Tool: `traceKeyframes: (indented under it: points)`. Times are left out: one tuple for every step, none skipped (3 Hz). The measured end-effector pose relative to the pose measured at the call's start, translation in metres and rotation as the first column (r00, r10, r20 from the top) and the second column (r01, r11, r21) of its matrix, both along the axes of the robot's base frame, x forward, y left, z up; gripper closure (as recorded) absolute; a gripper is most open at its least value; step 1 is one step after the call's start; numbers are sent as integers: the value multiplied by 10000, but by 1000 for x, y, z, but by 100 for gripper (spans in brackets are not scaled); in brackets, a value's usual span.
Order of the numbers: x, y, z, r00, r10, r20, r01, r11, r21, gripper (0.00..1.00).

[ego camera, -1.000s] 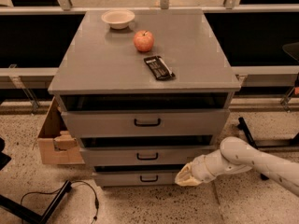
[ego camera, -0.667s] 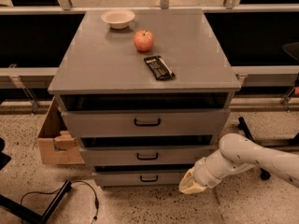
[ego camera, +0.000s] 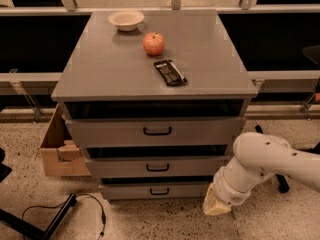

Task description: Close middle drawer

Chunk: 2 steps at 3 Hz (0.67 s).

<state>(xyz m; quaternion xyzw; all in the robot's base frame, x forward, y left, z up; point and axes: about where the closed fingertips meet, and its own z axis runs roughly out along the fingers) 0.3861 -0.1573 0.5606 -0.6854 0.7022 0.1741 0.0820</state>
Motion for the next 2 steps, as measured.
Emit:
traceKeyframes:
  points:
    - [-3,-29,56,9835,-884,1581,1085,9864,-1237,100]
    - [9,-34,97,9553,-1058,2759,1512,9772,-1488,82]
